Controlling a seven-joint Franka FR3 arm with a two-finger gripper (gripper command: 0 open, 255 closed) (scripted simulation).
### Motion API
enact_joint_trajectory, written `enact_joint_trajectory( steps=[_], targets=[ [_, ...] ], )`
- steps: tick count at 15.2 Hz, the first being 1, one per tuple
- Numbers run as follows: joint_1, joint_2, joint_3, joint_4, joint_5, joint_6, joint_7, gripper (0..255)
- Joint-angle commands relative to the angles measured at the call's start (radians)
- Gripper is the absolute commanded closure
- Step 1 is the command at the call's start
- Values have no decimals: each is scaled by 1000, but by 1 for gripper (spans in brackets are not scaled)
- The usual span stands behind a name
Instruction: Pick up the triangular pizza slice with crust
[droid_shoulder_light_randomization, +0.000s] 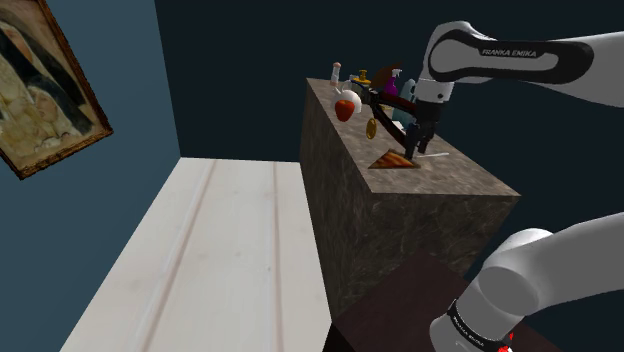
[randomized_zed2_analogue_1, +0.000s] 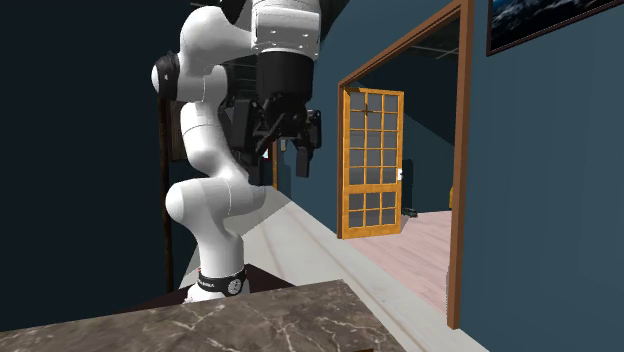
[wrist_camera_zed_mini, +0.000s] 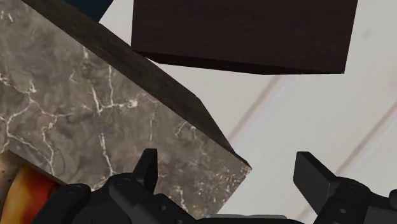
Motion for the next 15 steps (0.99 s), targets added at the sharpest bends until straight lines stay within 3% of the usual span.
enact_joint_trajectory(
  steps=[1, 8, 15],
  targets=[
    [-9, 56, -32, 32, -10, 20, -38, 0],
    [-35, 292, -139, 198, -6, 76, -175, 0],
    [-79, 563, -222, 429, 59, 86, -320, 0]
  ],
)
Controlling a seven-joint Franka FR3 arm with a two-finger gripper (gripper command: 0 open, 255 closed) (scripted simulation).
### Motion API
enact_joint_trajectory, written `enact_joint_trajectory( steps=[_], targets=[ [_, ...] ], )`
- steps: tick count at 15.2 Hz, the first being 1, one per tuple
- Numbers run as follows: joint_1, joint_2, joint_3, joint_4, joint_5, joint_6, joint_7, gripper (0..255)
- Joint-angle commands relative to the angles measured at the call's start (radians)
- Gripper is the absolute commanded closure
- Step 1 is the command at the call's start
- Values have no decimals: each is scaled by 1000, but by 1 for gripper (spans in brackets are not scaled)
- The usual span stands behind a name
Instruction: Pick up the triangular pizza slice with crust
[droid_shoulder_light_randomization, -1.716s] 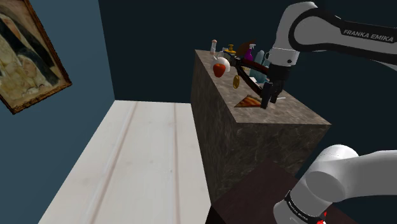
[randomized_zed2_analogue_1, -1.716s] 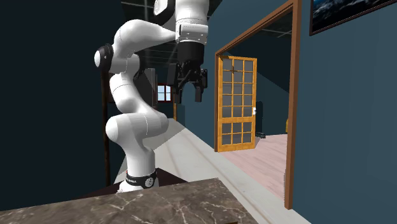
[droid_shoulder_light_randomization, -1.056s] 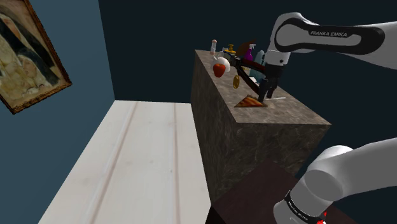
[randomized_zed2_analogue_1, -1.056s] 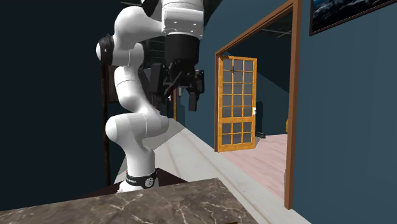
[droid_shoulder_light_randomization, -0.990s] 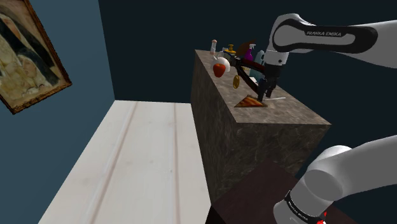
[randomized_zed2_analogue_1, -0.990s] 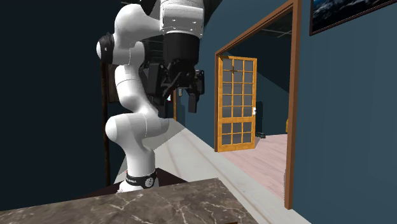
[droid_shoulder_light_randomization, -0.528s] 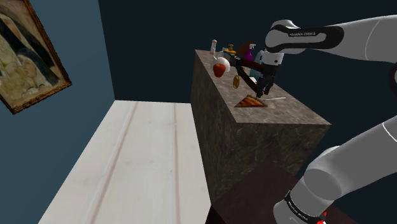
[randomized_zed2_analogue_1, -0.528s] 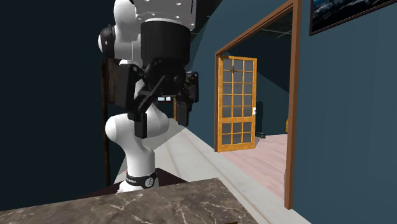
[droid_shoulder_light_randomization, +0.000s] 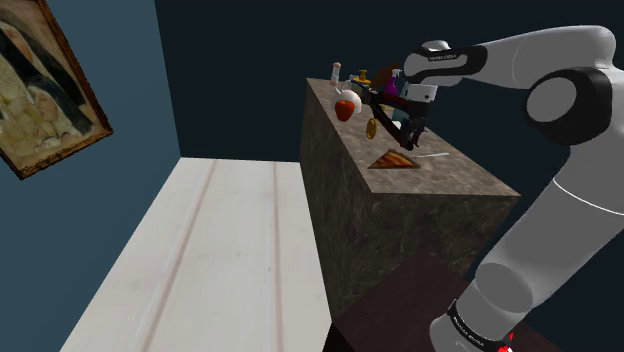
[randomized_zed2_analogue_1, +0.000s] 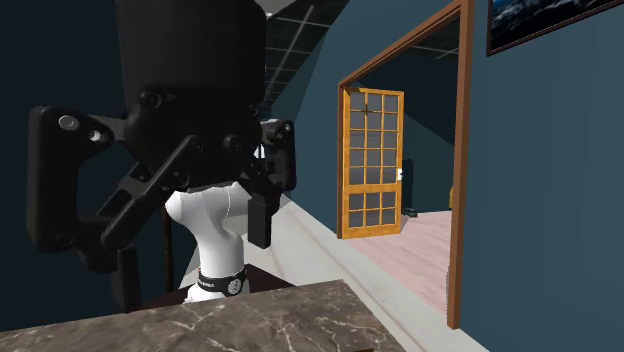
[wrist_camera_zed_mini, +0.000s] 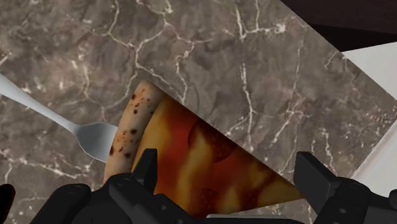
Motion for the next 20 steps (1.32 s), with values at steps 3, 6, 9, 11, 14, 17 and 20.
enact_joint_trajectory(
  steps=[3, 6, 9, 11, 14, 17, 20],
  targets=[
    [-41, 168, -33, 151, 54, -4, -83, 0],
    [-86, 302, -46, 295, 101, -33, -137, 0],
    [-104, 348, -45, 322, 116, -20, -153, 0],
    [-103, 350, -44, 297, 117, 7, -153, 0],
    [-101, 354, -43, 262, 120, 45, -154, 0],
    [-101, 355, -42, 256, 120, 52, -155, 0],
    [-102, 356, -43, 256, 120, 53, -156, 255]
  ],
)
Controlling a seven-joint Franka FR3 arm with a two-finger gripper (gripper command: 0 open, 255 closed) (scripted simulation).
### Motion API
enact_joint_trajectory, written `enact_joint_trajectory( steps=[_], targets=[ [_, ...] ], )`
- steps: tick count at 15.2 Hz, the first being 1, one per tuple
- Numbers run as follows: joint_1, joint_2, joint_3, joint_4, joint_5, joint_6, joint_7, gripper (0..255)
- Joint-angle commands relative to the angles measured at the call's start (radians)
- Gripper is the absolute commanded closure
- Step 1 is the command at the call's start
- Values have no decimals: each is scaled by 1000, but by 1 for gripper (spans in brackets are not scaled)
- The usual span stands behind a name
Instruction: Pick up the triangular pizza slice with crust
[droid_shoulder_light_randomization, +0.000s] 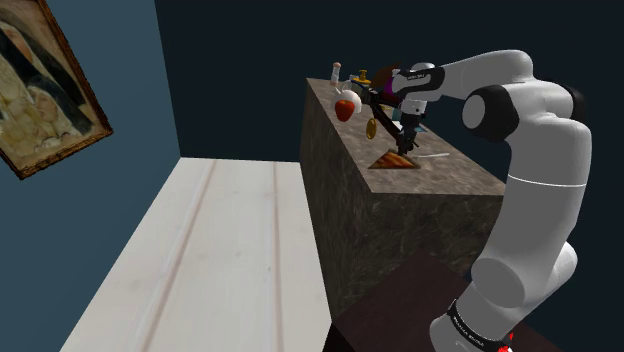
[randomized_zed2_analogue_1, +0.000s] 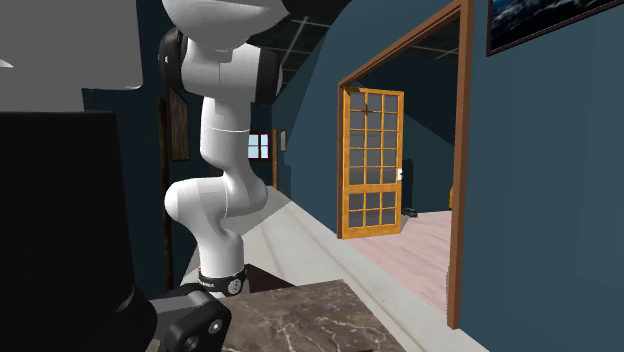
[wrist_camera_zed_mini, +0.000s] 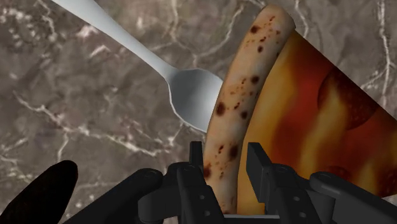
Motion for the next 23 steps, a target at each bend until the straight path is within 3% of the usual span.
enact_joint_trajectory(
  steps=[1, 7, 23],
  targets=[
    [0, 0, 0, -1, 0, 1, 0, 255],
    [1, 0, 0, 0, 0, 0, 1, 255],
    [-14, 0, -5, 204, -2, -204, 2, 255]
  ],
)
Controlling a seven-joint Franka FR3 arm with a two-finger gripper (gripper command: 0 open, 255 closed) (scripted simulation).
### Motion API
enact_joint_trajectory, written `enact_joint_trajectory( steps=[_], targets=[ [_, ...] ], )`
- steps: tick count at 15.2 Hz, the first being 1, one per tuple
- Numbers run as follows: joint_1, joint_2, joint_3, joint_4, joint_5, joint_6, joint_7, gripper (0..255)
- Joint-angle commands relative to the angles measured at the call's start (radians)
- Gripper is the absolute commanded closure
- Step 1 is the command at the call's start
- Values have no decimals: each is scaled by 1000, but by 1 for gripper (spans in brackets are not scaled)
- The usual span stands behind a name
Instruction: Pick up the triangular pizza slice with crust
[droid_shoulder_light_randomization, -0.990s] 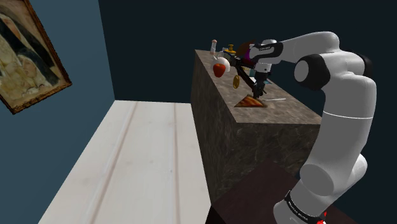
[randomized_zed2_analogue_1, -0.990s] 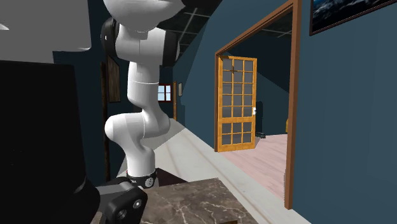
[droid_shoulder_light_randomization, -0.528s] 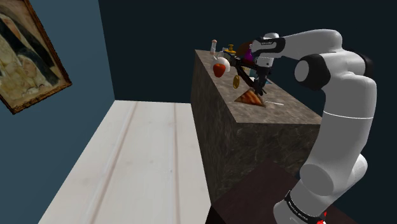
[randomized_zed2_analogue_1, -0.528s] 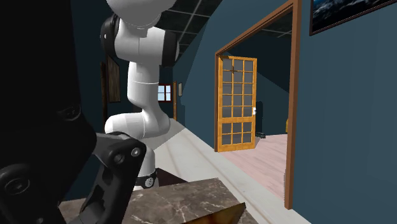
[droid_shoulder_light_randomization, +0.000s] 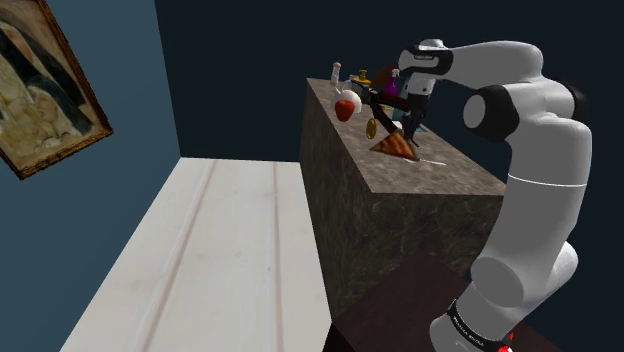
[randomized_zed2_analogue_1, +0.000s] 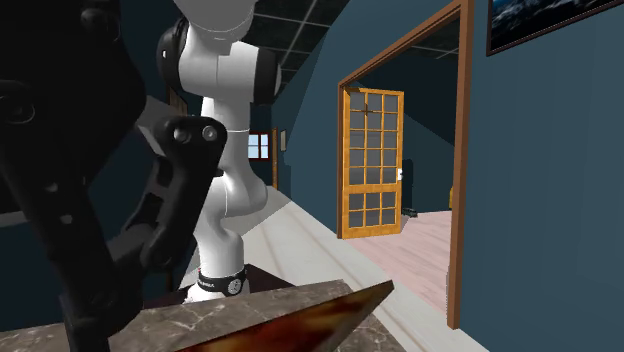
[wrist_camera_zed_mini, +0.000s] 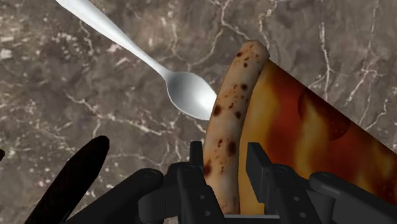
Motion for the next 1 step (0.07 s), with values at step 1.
enact_joint_trajectory(
  steps=[1],
  targets=[
    [0, 0, 0, 10, 0, -10, 1, 255]
  ],
)
